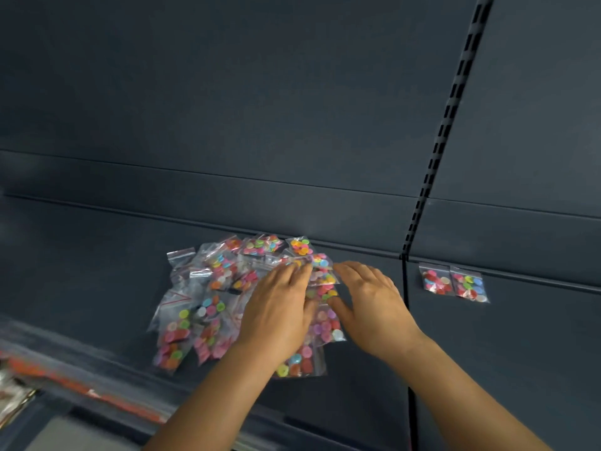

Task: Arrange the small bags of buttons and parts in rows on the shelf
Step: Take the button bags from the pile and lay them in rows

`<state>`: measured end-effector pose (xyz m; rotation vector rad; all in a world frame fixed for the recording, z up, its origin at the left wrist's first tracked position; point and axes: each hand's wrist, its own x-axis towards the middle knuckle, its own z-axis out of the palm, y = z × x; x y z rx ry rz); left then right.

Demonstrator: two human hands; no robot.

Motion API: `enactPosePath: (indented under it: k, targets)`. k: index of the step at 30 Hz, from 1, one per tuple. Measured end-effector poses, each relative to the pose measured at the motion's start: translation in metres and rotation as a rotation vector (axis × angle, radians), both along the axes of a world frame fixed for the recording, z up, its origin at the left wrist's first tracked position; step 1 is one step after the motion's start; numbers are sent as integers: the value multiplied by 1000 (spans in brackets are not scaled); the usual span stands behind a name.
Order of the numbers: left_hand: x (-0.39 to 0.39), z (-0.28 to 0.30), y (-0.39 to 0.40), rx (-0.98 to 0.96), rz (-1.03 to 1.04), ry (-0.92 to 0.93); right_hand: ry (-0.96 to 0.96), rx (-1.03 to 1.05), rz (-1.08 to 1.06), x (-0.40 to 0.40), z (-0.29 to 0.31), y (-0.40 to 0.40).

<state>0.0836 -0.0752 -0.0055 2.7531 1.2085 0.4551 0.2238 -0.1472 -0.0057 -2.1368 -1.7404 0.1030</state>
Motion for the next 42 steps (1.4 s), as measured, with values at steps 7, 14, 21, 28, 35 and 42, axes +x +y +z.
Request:
enactPosePath:
  k: [7,14,21,28,35,42]
  targets:
    - [-52,-16,33,-54,40,53,83,-66,-15,-50,-10,27]
    - [-77,-30,43,-70,-111,-46,136,-104,-118,-78,-19,47]
    - [-71,-29,61,-168,-35,-245,228,-72,-313,-87,-19,64]
    - [-63,-33,66,-142,6,-215,304,-16,-388,-91,-24,72]
    - [-56,-30,66,-306,19,-432,501,157,-407,-95,-25,70]
    - [-41,-11,68,-598,10,-676,920,396,-518,-88,0,58]
